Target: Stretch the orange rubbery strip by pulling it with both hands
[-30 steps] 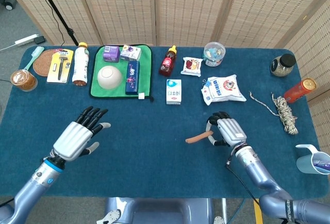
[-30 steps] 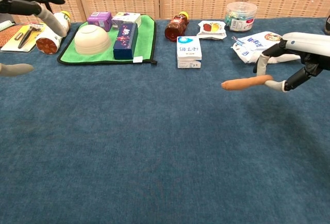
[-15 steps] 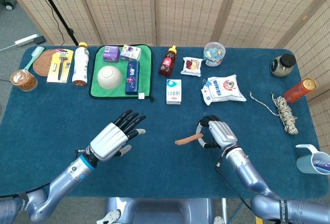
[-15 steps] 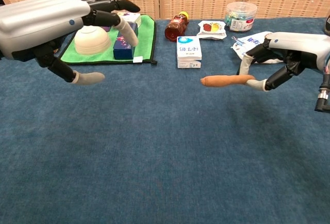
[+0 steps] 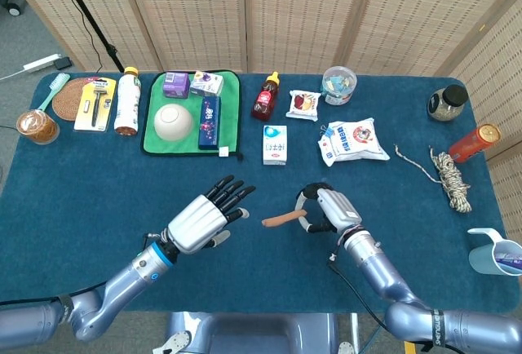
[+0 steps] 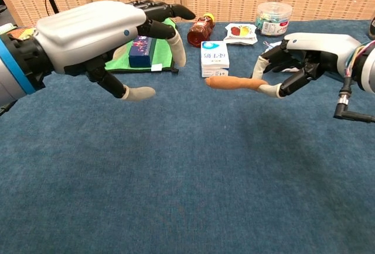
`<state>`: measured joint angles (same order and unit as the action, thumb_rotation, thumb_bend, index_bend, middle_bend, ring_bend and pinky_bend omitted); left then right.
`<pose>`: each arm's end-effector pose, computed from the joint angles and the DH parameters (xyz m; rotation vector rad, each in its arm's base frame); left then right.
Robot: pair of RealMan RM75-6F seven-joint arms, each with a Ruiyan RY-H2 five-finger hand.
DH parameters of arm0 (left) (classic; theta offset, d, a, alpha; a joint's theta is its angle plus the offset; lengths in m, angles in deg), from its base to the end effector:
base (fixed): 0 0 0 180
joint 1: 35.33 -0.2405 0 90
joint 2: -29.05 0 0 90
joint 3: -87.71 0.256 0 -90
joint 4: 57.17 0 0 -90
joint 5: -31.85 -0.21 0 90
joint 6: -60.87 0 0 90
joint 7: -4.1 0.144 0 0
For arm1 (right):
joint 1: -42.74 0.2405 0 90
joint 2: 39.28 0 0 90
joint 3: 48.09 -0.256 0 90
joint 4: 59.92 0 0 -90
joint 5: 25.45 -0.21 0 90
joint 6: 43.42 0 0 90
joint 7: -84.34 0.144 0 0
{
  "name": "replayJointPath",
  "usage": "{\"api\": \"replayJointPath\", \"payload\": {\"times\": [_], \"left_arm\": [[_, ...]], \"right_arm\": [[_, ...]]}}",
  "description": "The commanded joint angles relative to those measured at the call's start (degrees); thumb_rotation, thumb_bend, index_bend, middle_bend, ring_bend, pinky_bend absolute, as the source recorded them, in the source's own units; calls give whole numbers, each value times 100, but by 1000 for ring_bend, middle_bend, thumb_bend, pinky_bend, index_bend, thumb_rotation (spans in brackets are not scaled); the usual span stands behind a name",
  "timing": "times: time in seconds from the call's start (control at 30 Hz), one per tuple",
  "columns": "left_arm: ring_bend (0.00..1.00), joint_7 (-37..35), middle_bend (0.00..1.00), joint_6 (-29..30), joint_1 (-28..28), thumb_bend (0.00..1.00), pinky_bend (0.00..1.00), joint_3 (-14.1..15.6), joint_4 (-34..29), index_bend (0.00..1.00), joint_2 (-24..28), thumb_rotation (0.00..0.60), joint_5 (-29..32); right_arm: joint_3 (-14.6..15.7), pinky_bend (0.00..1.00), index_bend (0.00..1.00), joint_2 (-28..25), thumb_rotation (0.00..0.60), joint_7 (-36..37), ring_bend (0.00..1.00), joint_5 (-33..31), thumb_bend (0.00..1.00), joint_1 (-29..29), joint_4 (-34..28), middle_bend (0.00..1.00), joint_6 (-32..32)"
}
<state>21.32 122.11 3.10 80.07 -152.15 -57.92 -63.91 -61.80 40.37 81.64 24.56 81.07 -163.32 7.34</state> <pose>-0.0818 0.2709 -0.0055 -2.1330 -0.5468 -1.3062 -0.1401 -0.3101 0.0106 1.6093 -1.6499 1.0769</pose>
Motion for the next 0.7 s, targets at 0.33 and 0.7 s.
{"api": "replayJointPath", "payload": {"times": [0.33,0.7], "left_arm": [[17,91,75,13,258,267,0,-110,306,395,-509,574,182],[32,189,93,71,395,267,0,-104,475,437,-846,582,305]], "right_arm": [[20,70,672,-8,600,30,155,-151,465,84,-83,310,-49],[44,70,671,-38,600,97,155,-160,464,144,-164,310,-107]]}}
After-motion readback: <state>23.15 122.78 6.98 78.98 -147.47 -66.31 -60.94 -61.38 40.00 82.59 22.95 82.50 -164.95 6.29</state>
